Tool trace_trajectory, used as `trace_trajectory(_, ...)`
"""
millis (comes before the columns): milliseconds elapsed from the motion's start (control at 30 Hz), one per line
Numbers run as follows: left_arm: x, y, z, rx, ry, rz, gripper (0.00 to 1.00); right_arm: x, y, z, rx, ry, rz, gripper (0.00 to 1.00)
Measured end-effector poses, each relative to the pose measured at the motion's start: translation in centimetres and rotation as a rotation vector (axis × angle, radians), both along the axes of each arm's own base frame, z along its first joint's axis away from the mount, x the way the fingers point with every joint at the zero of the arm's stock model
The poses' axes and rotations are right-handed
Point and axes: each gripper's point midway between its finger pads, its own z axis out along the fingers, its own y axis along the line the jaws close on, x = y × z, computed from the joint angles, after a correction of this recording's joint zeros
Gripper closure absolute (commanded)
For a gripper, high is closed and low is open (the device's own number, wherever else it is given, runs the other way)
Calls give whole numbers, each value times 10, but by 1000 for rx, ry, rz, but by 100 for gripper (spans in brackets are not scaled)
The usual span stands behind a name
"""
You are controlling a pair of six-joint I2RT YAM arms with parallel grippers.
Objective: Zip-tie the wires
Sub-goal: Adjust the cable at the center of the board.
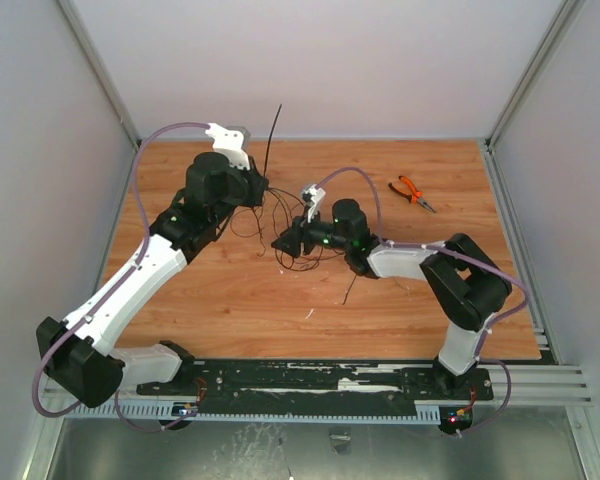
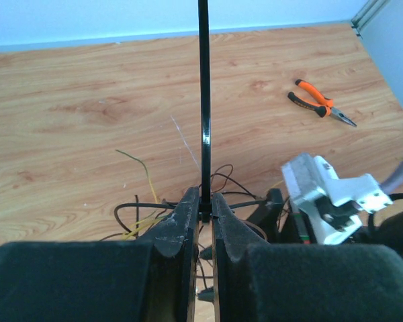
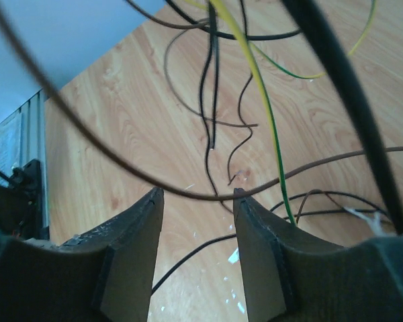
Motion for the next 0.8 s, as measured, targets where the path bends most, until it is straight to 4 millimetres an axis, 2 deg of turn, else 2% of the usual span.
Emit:
trace_trajectory(167,-1,0,3,-8,-4,-1,100,16,15,-7,10,-16,-24,54)
trace_trajectory(233,-1,0,3,-8,-4,-1,100,24,19,-6,14,-28,-38,66)
trace_trajectory(333,-1,0,3,-8,-3,-1,100,28,21,-5,15,-46,-49,91)
trace_trajectory(400,-1,0,3,-8,-4,-1,100,29,21,-4,13,-60,-53,100)
trace_trajectory(500,-1,0,2,-7,-3,-1,100,26,14,-8,-5,-65,-71,100)
trace_trajectory(633,-1,1,2,-6,-3,1,100,10,-12,-13,-65,-52,-111,100)
trace_trajectory(800,0,4,1,-2,2,8,100,-4,-47,1,-105,-64,-187,100)
